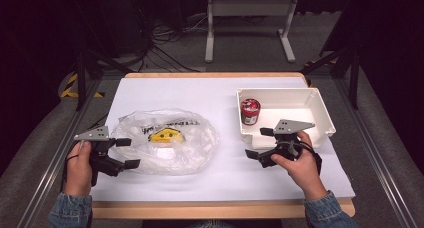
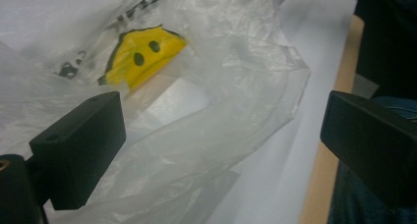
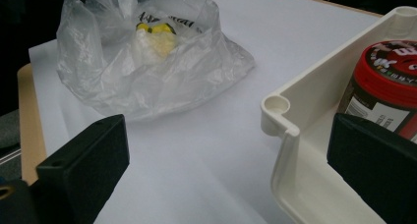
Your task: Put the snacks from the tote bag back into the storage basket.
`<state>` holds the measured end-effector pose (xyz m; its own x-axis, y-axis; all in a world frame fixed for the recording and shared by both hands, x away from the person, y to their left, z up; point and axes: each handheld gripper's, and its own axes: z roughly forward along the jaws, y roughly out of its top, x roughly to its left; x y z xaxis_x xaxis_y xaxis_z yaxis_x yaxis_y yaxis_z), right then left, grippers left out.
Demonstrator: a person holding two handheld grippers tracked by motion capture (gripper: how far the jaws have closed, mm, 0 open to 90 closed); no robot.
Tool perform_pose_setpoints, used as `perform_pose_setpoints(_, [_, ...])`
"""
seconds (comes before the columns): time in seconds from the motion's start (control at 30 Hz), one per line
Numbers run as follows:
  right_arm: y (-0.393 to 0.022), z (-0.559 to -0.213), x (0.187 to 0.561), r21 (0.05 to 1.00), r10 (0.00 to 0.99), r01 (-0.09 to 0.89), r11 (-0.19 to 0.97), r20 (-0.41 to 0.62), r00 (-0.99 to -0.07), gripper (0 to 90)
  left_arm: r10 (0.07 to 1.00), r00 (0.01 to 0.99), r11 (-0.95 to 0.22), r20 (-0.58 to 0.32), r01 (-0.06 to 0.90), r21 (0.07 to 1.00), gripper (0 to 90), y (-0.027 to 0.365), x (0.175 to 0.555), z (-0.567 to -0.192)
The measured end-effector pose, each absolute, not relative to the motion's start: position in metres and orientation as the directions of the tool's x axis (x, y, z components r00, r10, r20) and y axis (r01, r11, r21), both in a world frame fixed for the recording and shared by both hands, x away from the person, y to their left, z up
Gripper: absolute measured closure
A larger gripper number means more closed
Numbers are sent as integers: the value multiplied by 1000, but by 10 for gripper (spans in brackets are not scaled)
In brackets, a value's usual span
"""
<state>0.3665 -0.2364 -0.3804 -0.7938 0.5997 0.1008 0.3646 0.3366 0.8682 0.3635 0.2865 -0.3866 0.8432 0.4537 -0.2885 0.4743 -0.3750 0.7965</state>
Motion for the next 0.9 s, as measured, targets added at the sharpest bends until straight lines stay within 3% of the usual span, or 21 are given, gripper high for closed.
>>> perform_pose_setpoints(0.4, [-241, -423, 363, 880, 614, 336, 337, 65, -787, 34, 448, 845, -389, -293, 479, 787, 46, 284, 360, -392])
perform_pose_setpoints(0.9, [-247, -427, 364, 836, 636, 405, 370, 90, -767, 93, 434, 856, -322, -281, 438, 839, 45, 278, 344, -406])
